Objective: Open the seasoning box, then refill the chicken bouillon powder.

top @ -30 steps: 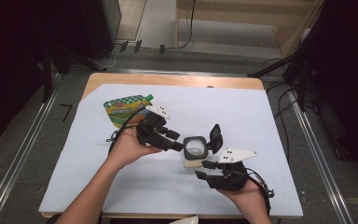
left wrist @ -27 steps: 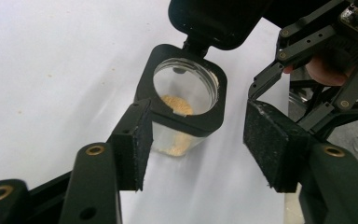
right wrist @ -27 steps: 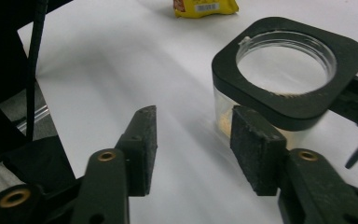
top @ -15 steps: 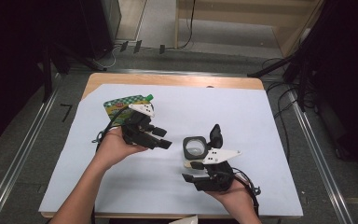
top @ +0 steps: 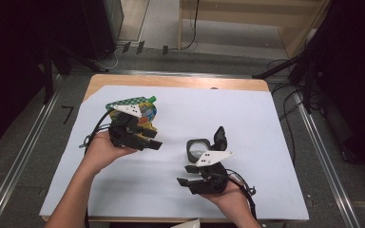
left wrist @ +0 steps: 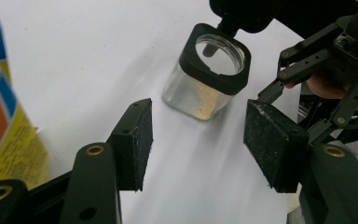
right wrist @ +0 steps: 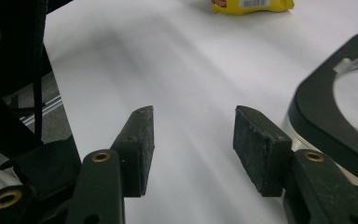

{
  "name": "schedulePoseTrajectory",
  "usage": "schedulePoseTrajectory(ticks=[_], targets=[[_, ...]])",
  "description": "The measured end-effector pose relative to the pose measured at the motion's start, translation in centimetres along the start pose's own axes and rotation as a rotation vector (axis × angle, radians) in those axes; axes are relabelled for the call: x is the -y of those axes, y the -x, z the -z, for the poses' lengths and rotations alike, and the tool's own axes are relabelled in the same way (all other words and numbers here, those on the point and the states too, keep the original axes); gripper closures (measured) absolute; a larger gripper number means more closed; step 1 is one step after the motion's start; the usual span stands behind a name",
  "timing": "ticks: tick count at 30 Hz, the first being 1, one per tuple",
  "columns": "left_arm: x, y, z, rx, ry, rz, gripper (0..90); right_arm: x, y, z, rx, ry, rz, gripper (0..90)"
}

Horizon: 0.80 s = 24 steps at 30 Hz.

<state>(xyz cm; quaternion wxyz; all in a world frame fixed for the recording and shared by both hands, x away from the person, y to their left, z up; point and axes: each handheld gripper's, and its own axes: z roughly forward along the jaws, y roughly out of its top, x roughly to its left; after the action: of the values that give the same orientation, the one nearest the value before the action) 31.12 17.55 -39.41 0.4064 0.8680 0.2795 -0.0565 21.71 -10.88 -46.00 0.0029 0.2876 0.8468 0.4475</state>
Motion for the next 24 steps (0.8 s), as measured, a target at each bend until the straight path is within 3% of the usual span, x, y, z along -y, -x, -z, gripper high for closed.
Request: schedulePoseTrajectory(ticks=[10, 16, 24], targets=[[0.8, -0.9, 1.8, -0.025, 0.023, 0.029, 44.1, -0.7, -0.2, -1.2, 0.002, -0.015, 0.021, 49.5], [1.4, -1.7, 2.8, -0.056, 0.014, 0.045, 44.4, -1.6, -0.2, -1.9, 0.0, -0.015, 0.011, 50.5], [2.3, -2.8, 4.4, -0.095, 0.03, 0.076, 45.0, -2.8, -0.6, -3.7, -0.011, -0.037, 0.036, 50.4]])
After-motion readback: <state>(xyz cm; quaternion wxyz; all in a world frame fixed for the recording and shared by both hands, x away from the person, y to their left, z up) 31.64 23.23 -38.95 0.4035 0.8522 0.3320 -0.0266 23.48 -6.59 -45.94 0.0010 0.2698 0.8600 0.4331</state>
